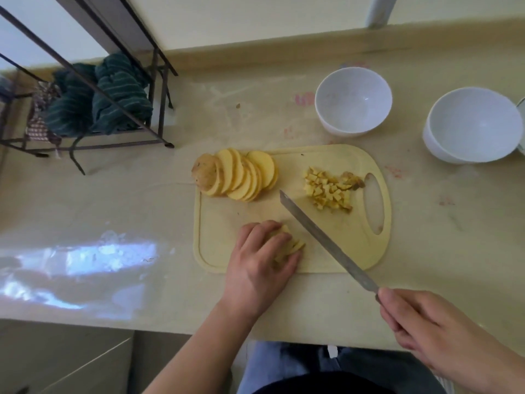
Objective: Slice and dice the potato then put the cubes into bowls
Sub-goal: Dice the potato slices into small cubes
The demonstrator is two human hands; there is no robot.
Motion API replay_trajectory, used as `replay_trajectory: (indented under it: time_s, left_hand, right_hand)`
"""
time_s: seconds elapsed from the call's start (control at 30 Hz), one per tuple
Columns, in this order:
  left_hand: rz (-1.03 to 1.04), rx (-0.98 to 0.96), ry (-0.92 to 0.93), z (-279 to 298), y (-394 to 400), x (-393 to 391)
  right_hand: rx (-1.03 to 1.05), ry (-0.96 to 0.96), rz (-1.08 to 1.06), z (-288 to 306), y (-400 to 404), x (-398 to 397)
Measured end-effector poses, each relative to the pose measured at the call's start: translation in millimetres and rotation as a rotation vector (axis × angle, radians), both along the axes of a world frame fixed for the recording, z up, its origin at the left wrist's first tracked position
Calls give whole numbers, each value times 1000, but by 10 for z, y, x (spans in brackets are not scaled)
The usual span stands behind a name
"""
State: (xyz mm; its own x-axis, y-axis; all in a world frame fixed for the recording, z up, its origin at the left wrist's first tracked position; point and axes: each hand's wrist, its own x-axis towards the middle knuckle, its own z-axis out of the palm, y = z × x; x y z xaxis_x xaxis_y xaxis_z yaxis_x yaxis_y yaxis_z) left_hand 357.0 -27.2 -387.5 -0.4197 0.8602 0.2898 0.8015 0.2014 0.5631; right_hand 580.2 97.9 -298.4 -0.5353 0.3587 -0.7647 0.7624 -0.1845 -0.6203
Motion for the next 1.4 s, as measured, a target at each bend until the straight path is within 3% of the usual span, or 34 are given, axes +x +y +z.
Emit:
replay_trajectory:
  time_s: [0.2,0.83,1.0,1.4]
  left_hand:
    - [31,34,-63,-36,-58,51]
    - [9,57,-102,-121,144,-3]
    - [-5,65,-95,-132,152,-6]
    - [-36,45,-88,-114,163,-13]
  right_hand:
    - [99,-17,94,-46,-89,-10]
    - [23,-6,-56,-20,-155,-90]
    - [87,0,-6,-34,-223,-108]
    - [19,54,-29,-8,-130,-133]
